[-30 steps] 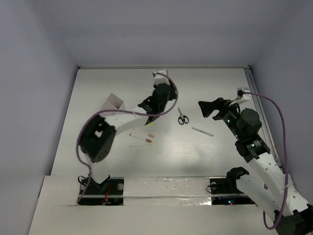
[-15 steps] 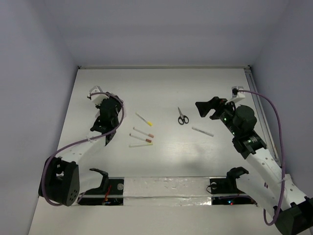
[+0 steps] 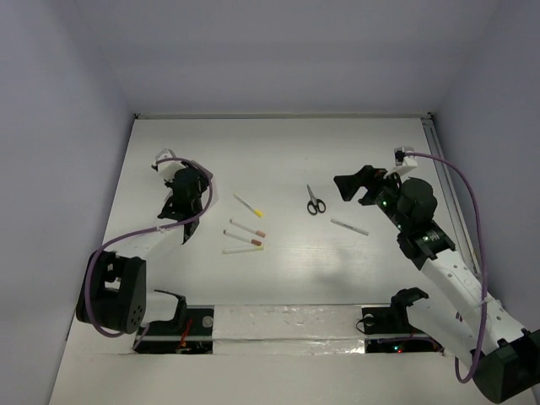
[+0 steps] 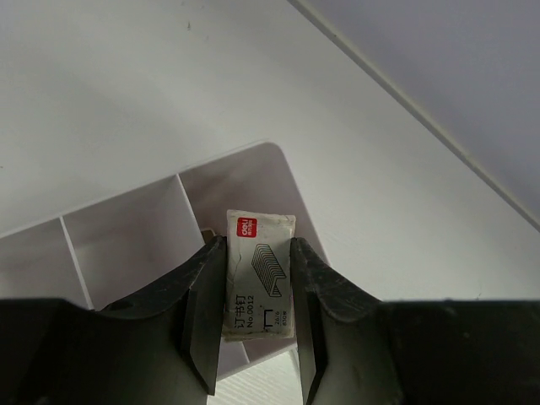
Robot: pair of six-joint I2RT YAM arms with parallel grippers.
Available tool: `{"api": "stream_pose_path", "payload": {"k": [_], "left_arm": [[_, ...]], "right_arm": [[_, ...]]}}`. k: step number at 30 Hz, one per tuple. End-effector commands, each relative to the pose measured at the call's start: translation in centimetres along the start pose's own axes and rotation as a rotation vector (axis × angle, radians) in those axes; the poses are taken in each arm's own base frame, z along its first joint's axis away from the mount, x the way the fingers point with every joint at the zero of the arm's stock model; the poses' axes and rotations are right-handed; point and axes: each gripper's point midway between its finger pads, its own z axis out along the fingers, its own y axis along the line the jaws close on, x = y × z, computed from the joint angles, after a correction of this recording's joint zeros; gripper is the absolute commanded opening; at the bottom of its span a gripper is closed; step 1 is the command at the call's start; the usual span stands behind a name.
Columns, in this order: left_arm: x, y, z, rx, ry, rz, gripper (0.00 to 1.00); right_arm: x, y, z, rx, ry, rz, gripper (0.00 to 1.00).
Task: Sort the stationery into containers
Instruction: Place the stationery in the storage box.
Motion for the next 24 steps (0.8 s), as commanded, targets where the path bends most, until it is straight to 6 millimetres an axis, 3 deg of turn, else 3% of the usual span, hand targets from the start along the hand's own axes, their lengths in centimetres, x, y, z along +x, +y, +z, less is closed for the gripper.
{"api": "stream_pose_path", "payload": {"k": [1,6,14,17,18,20,22,24], "left_arm": [[-2.3,-2.3,0.4,0.066,-0.061,-0.04,0.26],[-1.9,-2.3,0.5,0.075,-0.054,-0.029,0.45],[-2.3,-2.6,0.3,0.088,-0.058,-0.022,0.53],[-2.8,-2.6,-0.4,0.098,-0.07,-0.03,0.54],[-3.8,-3.0,-1.2,0.119,-0.094,-0.045,0.54],[-4.3,-3.3,-2.1,0.14,-0.108,-0.051,0.54],[-5.4,-4.7,-3.9,0.197,-0.134,-0.062,0.54],[-5.6,-6.5,-5.9,0.268,-0.137,-0.062,0.54]], "right_arm": [[-1.7,1.2,0.1,-0.048,-0.063,-0.002,1.0],[-1.5,1.7,0.2,-0.085,-0.056,-0.005,1.0],[-0.1,2.4,1.4,-0.135,0.025,-0.004,1.0],[0.0,2.6,1.4,-0.151,0.032,-0.014,1.0],[0.2,2.8,1.5,-0.163,0.043,-0.021,0.99],[0.8,2.8,1.9,-0.173,0.073,-0.023,0.9],[1.5,3.2,2.2,-0.2,0.111,-0.024,0.63],[2.6,3.4,2.9,-0.218,0.165,-0.021,0.43]]}}
